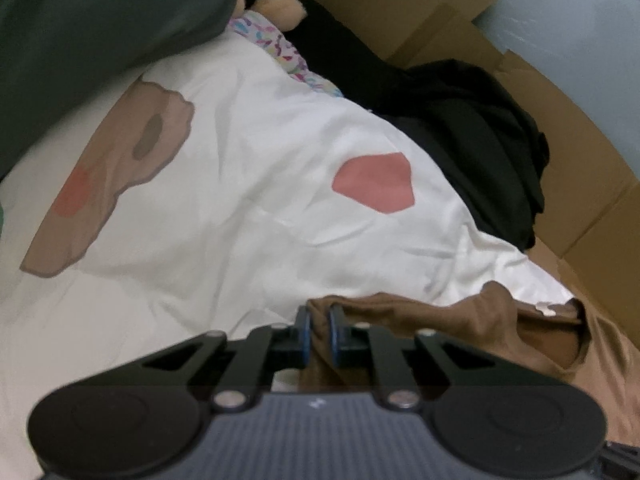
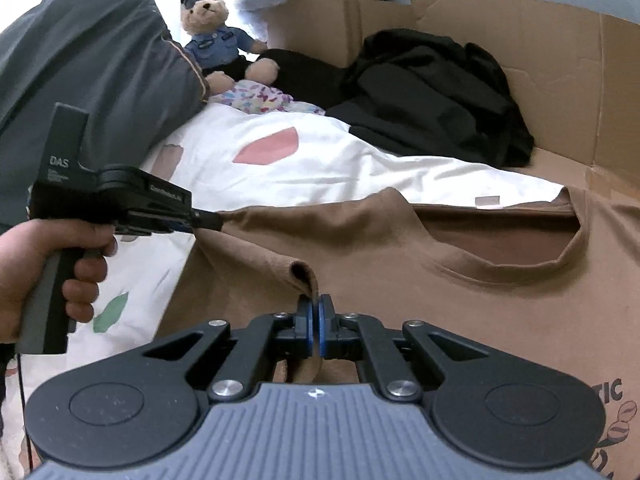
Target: Fold clothes
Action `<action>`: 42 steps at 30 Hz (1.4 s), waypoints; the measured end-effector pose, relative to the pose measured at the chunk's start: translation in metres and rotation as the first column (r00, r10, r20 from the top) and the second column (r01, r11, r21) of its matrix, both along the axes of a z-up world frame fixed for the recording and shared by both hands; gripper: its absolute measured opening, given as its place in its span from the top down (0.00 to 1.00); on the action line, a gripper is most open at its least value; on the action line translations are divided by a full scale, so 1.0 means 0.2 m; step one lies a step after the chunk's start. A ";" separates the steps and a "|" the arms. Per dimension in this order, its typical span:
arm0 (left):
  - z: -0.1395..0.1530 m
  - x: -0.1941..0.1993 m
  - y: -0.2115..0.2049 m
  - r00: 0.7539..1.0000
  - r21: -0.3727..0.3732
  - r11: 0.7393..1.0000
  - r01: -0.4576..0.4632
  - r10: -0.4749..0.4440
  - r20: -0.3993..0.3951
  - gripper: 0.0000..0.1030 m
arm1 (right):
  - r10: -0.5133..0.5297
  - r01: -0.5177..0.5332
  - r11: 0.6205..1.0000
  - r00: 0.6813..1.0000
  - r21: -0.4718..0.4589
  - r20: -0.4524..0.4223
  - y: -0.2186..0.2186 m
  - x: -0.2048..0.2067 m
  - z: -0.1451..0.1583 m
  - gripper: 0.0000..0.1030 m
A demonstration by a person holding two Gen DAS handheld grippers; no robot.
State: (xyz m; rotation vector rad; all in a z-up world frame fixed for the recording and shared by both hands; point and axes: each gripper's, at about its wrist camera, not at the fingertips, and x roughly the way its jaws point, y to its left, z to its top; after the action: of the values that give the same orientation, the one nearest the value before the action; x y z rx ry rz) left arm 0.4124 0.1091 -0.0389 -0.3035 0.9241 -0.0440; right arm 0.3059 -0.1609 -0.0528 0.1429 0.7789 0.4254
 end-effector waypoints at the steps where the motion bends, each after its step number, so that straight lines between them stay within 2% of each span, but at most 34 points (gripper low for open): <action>1: 0.01 0.00 0.00 1.000 -0.007 1.000 -0.008 0.008 0.008 0.70 | -0.012 0.012 1.000 1.000 0.003 -0.022 -0.01 0.02 -0.01 0.98; 2: 0.03 -0.02 0.02 0.999 -0.022 0.999 -0.030 0.030 0.028 0.50 | -0.031 0.031 1.000 0.999 -0.004 -0.039 -0.02 0.03 -0.03 0.97; 3: 0.05 -0.03 0.03 0.998 -0.024 0.999 -0.043 0.044 0.042 0.34 | -0.050 0.050 0.999 0.997 -0.013 -0.053 -0.03 0.04 -0.03 0.96; 5: 0.10 -0.09 0.05 0.992 -0.030 0.998 -0.060 0.063 0.107 0.30 | -0.093 0.091 0.995 0.993 -0.033 -0.072 -0.06 0.06 -0.05 0.93; 7: 0.13 -0.11 0.06 0.992 -0.036 0.998 -0.043 0.047 0.117 0.30 | -0.116 0.113 0.993 0.990 -0.046 -0.080 -0.09 0.06 -0.06 0.90; 9: 0.15 -0.18 0.07 0.993 -0.034 0.999 -0.027 0.031 0.112 0.32 | -0.123 0.119 0.991 0.989 -0.060 -0.075 -0.10 0.05 -0.06 0.80; 11: 0.15 -0.24 0.08 0.993 -0.028 0.999 -0.021 0.024 0.113 0.32 | -0.126 0.122 0.990 0.989 -0.068 -0.072 -0.12 0.04 -0.06 0.76; 15: 0.14 -0.37 0.08 0.996 -0.048 0.999 -0.005 0.009 0.093 0.34 | -0.125 0.122 0.992 0.989 -0.036 -0.084 -0.15 0.00 -0.05 0.76; 17: 0.11 -0.50 0.07 0.997 -0.071 0.997 0.010 -0.005 0.073 0.34 | -0.111 0.111 0.994 0.989 -0.006 -0.100 -0.16 -0.04 -0.04 0.76; 20: 0.09 -0.62 0.06 0.998 -0.069 0.997 0.034 -0.030 0.061 0.34 | -0.084 0.088 0.996 0.990 0.031 -0.118 -0.14 -0.12 -0.04 0.76; 24: 0.07 -0.74 0.04 0.996 -0.047 0.996 0.074 -0.071 0.052 0.34 | -0.023 0.028 0.998 0.993 0.047 -0.116 -0.10 -0.23 -0.03 0.76; 31: 0.06 -0.91 0.01 0.990 -0.005 0.991 0.130 -0.130 0.059 0.35 | 0.066 -0.064 0.998 0.993 0.023 -0.103 0.00 -0.39 -0.02 0.76; 35: 0.07 -0.98 -0.05 0.979 0.092 0.982 0.165 -0.175 0.104 0.44 | 0.074 -0.075 0.997 0.993 -0.003 -0.094 0.04 -0.45 -0.02 0.76; 40: 0.03 -1.03 -0.11 0.970 0.107 0.971 0.212 -0.223 0.093 0.45 | 0.066 -0.070 0.997 0.993 -0.041 -0.101 0.07 -0.50 -0.04 0.76; 41: 0.01 -1.05 -0.13 0.968 0.123 0.967 0.224 -0.236 0.087 0.46 | 0.063 -0.069 0.996 0.993 -0.049 -0.102 0.07 -0.51 -0.05 0.76; 42: 0.00 -1.05 -0.13 0.968 0.124 0.966 0.226 -0.237 0.084 0.52 | 0.064 -0.069 0.996 0.993 -0.050 -0.104 0.07 -0.51 -0.05 0.76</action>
State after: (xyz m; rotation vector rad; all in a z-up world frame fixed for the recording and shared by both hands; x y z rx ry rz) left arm 0.2021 0.0830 -0.0381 -0.0851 0.8568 -0.2197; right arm 0.2037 -0.1461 -0.0631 0.0895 0.8971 0.4625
